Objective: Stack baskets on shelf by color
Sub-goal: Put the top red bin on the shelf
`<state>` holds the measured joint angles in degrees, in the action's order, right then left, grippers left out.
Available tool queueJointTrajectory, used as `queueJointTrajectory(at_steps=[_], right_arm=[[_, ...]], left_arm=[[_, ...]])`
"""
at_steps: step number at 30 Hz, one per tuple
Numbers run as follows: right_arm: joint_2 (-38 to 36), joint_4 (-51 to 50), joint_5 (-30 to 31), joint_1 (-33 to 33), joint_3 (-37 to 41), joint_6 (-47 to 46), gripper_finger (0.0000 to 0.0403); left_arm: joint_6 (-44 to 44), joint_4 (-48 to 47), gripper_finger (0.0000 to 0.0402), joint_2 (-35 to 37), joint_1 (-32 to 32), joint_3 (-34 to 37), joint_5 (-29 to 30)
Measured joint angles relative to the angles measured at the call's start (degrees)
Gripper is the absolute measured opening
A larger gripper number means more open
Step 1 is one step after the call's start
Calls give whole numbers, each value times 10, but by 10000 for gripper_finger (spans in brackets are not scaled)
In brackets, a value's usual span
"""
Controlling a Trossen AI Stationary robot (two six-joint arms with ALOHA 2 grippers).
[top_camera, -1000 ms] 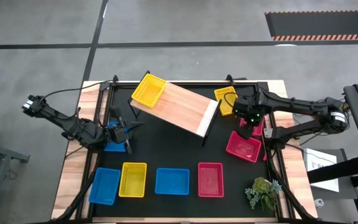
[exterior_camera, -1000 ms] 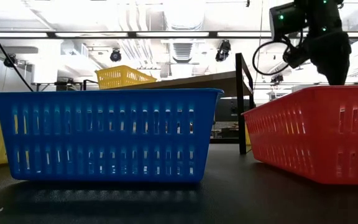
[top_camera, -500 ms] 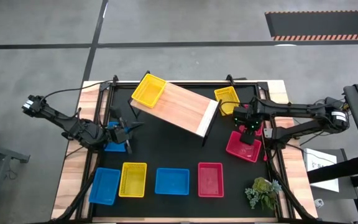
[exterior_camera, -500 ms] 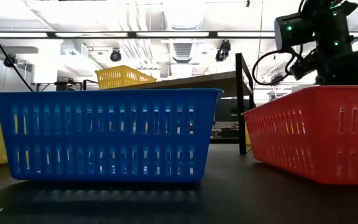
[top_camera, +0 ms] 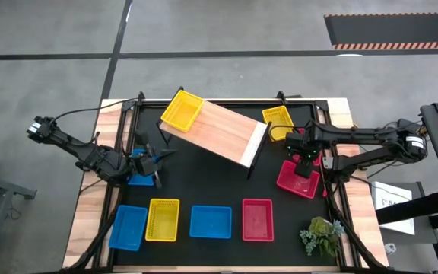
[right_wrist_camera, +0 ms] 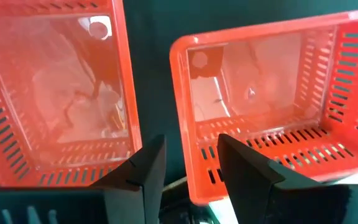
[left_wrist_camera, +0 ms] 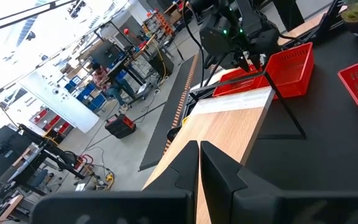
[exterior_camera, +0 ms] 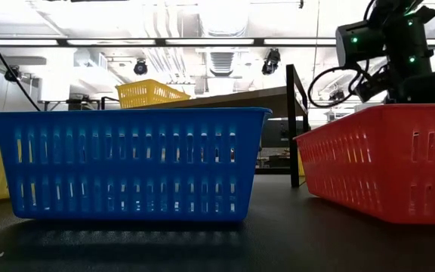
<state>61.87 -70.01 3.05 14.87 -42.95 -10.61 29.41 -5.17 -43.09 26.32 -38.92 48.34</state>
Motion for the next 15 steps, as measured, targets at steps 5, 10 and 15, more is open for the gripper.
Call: queueJointTrajectory(at_steps=[5, 10, 15], right_arm=[[0, 28, 0, 0, 23, -1, 139], [1, 41, 5, 0, 29, -8, 139], [1, 44, 12, 0, 29, -14, 130]], left_arm=[[0, 0, 0, 0, 0, 1, 0], [0, 0, 0, 0, 0, 4, 0], [0, 1, 0, 0, 0, 4, 0]])
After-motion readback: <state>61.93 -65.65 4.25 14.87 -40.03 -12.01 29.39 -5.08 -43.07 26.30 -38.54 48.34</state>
